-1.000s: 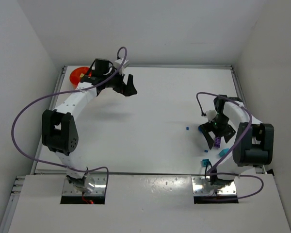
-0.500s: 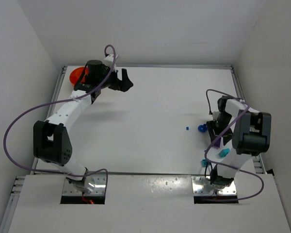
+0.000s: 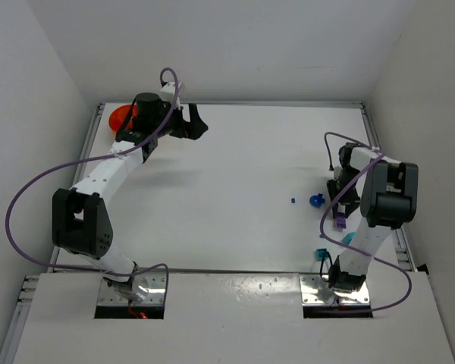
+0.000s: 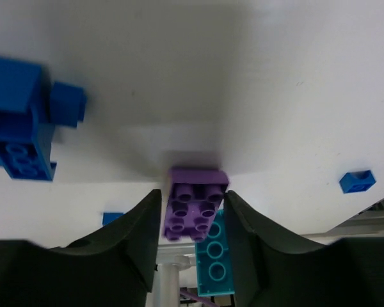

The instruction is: Sort the legos into containers by color

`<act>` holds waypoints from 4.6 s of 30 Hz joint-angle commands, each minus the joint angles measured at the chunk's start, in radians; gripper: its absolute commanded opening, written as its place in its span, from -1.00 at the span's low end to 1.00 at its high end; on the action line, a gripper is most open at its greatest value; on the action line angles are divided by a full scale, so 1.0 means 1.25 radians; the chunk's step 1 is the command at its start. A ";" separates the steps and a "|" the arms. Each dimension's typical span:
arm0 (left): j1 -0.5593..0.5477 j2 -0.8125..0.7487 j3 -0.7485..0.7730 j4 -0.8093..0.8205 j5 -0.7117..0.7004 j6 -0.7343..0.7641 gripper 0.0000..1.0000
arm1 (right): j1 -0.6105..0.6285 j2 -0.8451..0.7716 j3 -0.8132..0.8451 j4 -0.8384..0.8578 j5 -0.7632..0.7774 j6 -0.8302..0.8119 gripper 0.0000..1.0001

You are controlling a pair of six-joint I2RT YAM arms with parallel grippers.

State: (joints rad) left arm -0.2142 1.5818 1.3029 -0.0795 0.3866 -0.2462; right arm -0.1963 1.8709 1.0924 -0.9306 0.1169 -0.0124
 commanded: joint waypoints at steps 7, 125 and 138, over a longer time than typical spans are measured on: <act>0.007 0.002 0.023 0.035 -0.017 0.004 0.99 | -0.003 0.049 0.075 0.013 0.015 0.012 -0.39; 0.353 0.462 0.716 -0.705 0.098 0.722 -0.97 | 0.060 0.014 0.475 0.254 -0.605 0.400 1.00; 0.353 0.510 0.716 -0.624 0.023 0.717 -0.97 | 0.060 -0.008 0.442 0.246 -0.589 0.392 1.00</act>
State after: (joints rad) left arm 0.2199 2.2330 2.1647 -0.9215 0.4385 0.6422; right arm -0.1226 1.8992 1.6375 -0.6369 -0.6273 0.4961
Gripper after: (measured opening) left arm 0.328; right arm 0.996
